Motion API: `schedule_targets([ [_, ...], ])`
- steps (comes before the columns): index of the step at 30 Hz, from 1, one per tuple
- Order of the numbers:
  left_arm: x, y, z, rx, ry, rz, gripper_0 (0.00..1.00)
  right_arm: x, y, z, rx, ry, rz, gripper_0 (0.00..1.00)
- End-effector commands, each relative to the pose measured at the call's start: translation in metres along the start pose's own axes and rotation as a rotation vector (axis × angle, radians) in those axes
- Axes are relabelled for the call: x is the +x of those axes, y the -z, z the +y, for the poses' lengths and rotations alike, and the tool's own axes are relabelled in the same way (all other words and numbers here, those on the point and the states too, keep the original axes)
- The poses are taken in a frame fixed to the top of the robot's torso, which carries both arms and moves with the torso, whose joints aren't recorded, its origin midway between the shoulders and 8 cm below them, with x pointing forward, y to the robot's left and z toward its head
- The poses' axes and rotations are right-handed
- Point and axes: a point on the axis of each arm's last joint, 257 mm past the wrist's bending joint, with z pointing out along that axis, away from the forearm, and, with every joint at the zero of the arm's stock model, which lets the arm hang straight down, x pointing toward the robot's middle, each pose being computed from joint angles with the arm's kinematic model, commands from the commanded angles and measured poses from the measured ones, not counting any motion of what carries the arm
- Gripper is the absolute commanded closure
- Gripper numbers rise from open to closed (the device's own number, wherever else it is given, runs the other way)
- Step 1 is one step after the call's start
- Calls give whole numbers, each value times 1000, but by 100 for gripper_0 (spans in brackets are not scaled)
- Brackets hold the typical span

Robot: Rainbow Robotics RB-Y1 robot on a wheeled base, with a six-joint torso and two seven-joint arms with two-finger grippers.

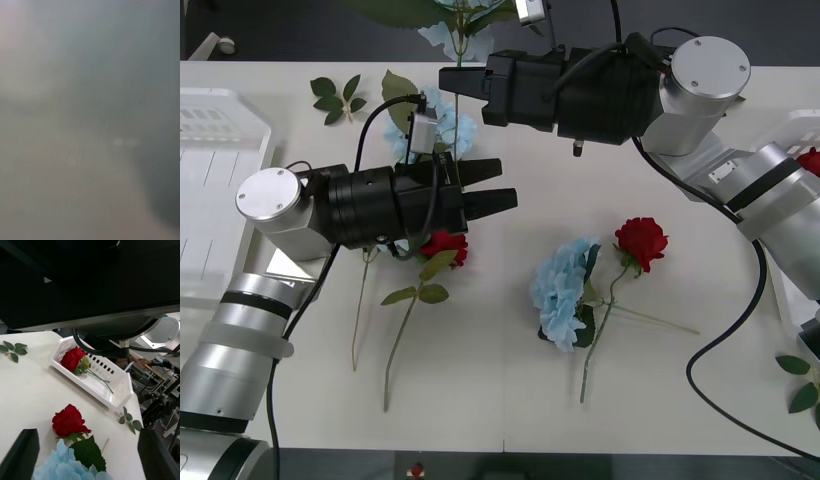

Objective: Put the red flowers into the right box and the blue flowers into the left box

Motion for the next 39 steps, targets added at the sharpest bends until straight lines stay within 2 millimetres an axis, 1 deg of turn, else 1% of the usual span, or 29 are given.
schedule_targets([
  [1,-16,-8,-4,6,-10,-21,99,-12,-8,15,-31,55,-8,100],
  [9,-14,-8,-3,0,-2,-20,100,-12,-7,14,-29,52,-10,100],
  [17,-15,-3,2,-15,-7,-18,100,-12,-5,11,-21,50,-8,99],
  [18,-15,-2,3,-18,-8,-17,100,-13,-3,10,-19,49,-7,86],
  [19,-16,-1,3,-18,-7,-17,100,-13,-2,9,-17,50,-4,61],
  [20,-16,0,4,-21,-8,-16,100,-13,0,7,-11,53,-3,41],
  [21,-16,3,6,-25,-9,-14,100,-14,3,5,-4,56,-1,31],
  [23,-18,9,9,-33,-8,-11,100,-15,8,1,6,70,3,7],
  [25,-18,14,11,-38,-5,-4,100,-16,10,1,8,76,5,0],
  [27,-21,26,16,-49,4,5,100,-18,13,1,9,81,5,0],
  [30,-23,54,27,-78,68,46,100,-17,15,2,6,87,13,0],
  [31,-23,59,28,-83,82,55,100,-16,15,2,5,92,17,0],
  [33,-25,83,38,-119,121,95,100,-18,20,3,6,104,25,0],
  [36,-30,126,51,-189,197,170,100,-16,32,0,15,123,56,0],
  [39,-38,171,64,-280,239,241,100,-13,51,-2,18,145,111,0],
])
